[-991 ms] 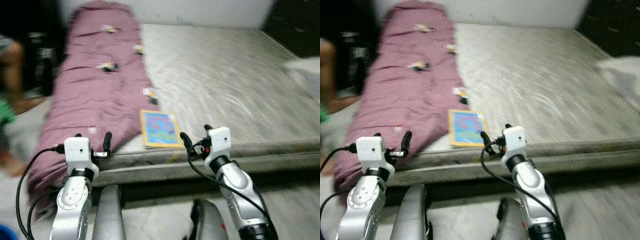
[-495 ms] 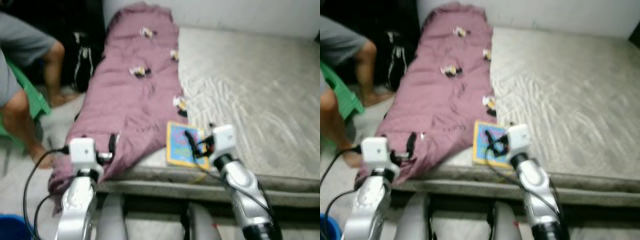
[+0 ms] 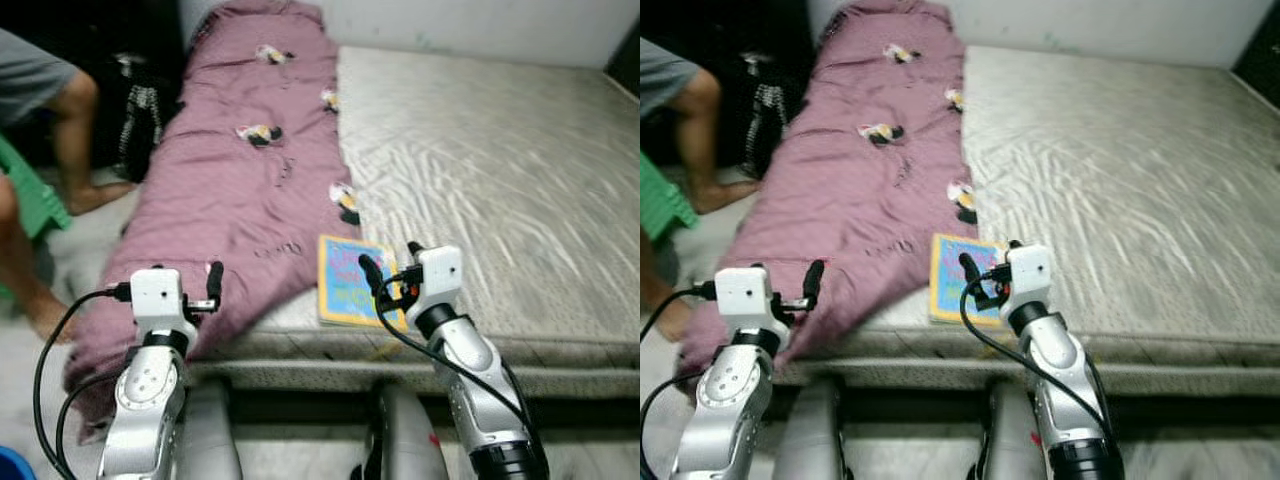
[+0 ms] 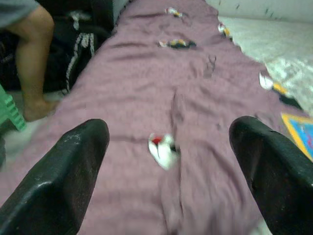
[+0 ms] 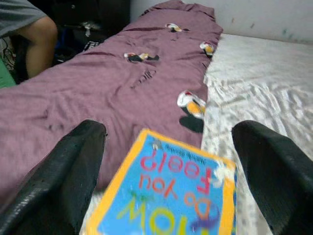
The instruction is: Clean up the room
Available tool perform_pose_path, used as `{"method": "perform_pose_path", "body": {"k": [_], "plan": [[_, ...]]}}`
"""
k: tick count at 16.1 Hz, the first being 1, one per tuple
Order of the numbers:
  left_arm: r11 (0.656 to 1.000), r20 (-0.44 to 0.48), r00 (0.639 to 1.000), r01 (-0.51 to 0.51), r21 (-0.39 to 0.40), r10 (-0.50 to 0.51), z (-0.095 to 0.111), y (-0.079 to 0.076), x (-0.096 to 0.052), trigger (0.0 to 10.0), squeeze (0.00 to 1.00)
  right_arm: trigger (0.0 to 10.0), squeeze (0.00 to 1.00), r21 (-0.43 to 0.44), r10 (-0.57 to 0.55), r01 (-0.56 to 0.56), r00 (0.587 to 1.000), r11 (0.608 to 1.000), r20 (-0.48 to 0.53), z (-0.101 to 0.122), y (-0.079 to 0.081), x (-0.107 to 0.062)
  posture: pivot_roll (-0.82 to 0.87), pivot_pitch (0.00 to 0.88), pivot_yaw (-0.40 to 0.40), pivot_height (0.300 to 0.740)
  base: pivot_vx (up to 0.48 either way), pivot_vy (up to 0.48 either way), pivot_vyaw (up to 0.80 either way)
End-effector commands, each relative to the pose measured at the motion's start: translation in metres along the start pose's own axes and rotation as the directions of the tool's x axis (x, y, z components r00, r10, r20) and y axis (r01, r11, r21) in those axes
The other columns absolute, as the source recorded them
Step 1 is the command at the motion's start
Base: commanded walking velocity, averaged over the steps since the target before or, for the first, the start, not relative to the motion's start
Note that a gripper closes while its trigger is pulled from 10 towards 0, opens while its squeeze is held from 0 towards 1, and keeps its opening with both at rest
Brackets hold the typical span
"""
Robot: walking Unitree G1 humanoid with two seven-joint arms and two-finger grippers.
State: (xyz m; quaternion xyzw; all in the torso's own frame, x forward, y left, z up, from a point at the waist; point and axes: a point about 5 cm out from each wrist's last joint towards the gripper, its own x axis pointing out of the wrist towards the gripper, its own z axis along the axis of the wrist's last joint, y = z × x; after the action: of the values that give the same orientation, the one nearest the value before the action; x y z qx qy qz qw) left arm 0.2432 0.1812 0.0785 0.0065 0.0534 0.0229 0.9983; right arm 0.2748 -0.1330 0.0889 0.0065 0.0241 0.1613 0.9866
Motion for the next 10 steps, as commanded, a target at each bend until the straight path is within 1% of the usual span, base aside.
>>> {"method": "perform_pose_path", "body": {"k": [1, 3, 7, 8, 9, 10], "plan": [[1.000, -0.013, 1.000, -0.003, 0.008, 0.003, -0.0001, 0.0003, 0.0030, 10.0, 0.00, 10.0, 0.00, -0.007, -0.007, 0.007, 1.000, 1.000, -0.006, -0.0001, -0.0026, -0.0006, 0.01, 0.000, -0.067, 0.533, 0.000, 0.000, 0.00], [1.000, -0.024, 1.000, -0.001, 0.014, 0.002, -0.0016, 0.0006, 0.0038, 10.0, 0.00, 10.0, 0.00, -0.006, -0.025, 0.025, 0.999, 1.000, -0.023, -0.0016, -0.0041, -0.0012, 0.01, 0.000, -0.066, 0.533, 0.000, 0.000, 0.00], [1.000, -0.022, 1.000, -0.016, 0.014, 0.016, -0.0006, 0.0010, 0.0051, 10.0, 0.00, 10.0, 0.00, -0.004, -0.025, 0.024, 0.999, 1.000, -0.027, -0.0028, -0.0048, -0.0009, 0.01, 0.000, -0.067, 0.533, 0.000, 0.000, -0.80], [0.999, -0.011, 0.999, -0.049, 0.005, 0.049, 0.0012, 0.0040, 0.0064, 10.0, 0.00, 10.0, 0.00, -0.006, -0.025, 0.025, 0.999, 1.000, -0.029, -0.0029, -0.0049, -0.0009, 0.01, 0.000, -0.067, 0.533, 0.000, 0.000, -0.80], [0.996, -0.016, 0.996, -0.088, -0.020, 0.087, 0.0012, 0.0068, 0.0090, 10.0, 0.00, 10.0, 0.00, -0.005, -0.026, 0.025, 0.999, 1.000, -0.031, -0.0030, -0.0048, -0.0010, 0.01, 0.000, -0.067, 0.533, 0.000, 0.000, -0.80], [0.994, -0.031, 0.994, -0.104, -0.041, 0.103, 0.0002, 0.0072, 0.0117, 10.0, 0.00, 10.0, 0.00, -0.005, -0.026, 0.026, 0.999, 1.000, -0.030, -0.0029, -0.0048, -0.0010, 0.01, 0.000, -0.067, 0.533, 0.000, 0.000, -0.80]]}}
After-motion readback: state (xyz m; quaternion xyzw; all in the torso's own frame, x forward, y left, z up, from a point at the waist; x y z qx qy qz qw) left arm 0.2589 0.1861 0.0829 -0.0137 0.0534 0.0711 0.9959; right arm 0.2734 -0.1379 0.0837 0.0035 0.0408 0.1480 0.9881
